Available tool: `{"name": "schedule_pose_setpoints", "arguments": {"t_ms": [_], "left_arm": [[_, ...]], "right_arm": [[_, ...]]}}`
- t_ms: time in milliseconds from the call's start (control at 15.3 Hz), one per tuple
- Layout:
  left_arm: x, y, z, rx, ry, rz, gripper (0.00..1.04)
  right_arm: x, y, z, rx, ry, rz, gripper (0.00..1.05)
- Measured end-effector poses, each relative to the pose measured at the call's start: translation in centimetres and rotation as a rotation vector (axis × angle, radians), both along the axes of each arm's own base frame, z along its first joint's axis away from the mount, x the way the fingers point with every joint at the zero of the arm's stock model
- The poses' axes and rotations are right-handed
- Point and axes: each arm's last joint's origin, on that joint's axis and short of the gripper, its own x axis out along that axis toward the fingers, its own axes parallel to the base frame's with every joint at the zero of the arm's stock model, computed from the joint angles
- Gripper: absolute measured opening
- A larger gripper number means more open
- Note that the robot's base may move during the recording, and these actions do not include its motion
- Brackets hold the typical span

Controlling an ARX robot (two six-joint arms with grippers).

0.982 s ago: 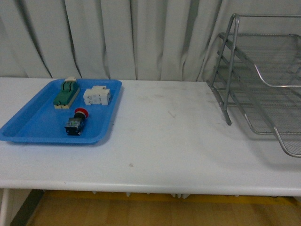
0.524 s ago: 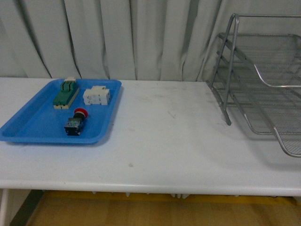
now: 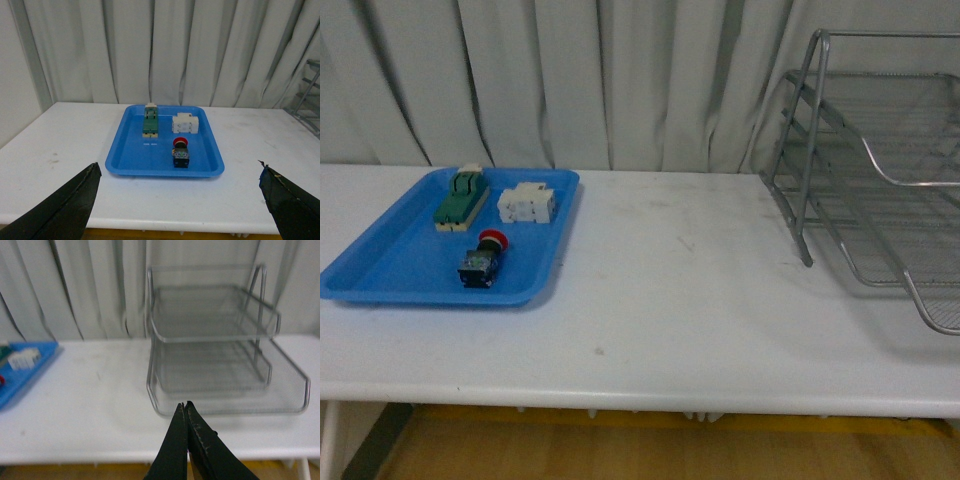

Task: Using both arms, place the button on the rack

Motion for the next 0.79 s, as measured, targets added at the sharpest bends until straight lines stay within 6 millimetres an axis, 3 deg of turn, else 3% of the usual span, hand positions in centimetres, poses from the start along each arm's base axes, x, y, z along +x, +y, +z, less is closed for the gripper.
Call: {"name": "schedule_pose_setpoints", "arguments": {"t_ms": [65, 262, 327, 785], "left_arm": [[0.00, 0.00, -0.01, 0.000, 0.001, -0.001, 0.98], [0.00, 0.00, 0.00, 0.000, 0.000, 0.000, 0.98], [0.00, 0.00, 0.01, 0.000, -0.001, 0.000, 0.98], [0.00, 0.00, 0.00, 0.000, 0.000, 0.000, 0.98]], "right_arm": [[-0.34, 0.00, 0.54, 0.000, -0.065, 0.000, 0.02], [-0.33, -0.01, 0.36, 0.000, -0.047, -0.002, 0.02], [-0.33, -0.01, 0.35, -0.002, -0.047, -0.002, 0.07], [-0.33, -0.01, 0.35, -0.003, -0.047, -0.002, 0.93]]}}
